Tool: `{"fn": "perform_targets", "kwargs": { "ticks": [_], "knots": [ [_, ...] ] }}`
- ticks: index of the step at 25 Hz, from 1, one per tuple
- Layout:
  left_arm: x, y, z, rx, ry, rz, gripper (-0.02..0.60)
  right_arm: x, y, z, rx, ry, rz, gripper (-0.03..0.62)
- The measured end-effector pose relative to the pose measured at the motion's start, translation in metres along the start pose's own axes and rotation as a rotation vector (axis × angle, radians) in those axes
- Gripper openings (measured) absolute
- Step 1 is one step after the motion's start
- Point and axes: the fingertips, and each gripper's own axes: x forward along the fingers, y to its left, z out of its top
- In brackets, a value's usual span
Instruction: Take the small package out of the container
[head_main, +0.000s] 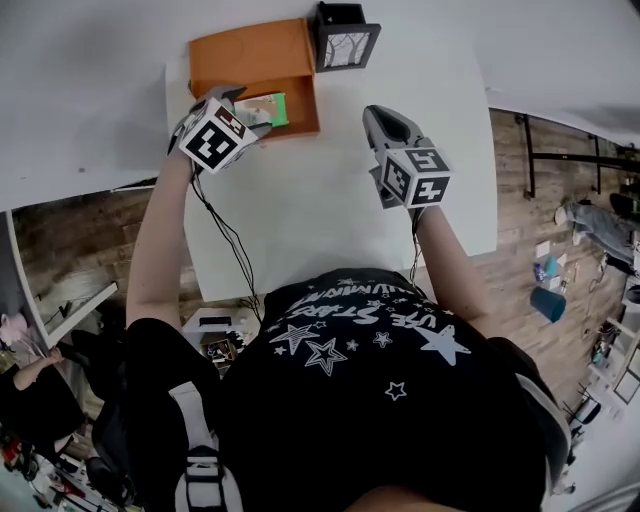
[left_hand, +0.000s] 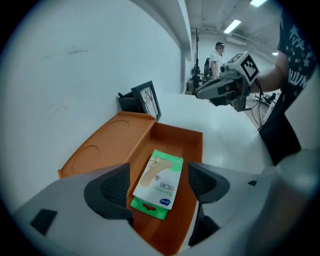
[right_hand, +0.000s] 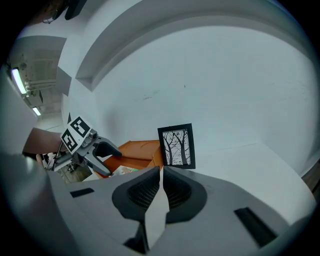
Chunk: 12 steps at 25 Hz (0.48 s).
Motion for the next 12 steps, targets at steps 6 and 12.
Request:
{"fn": "perform_targets", "kwargs": {
  "ticks": [6, 12],
  "knots": [
    [0.020, -0.003, -0.006, 0.093, 0.093, -0.038, 0.367, 0.003, -0.008, -0.004, 0.013, 0.008, -0.022, 0.052],
    [0.033, -0.003, -0.012, 0.147, 0.188, -0.054, 0.371, 0.002, -0.008, -0.009, 0.029, 0.014, -0.032, 0.052]
  ]
}}
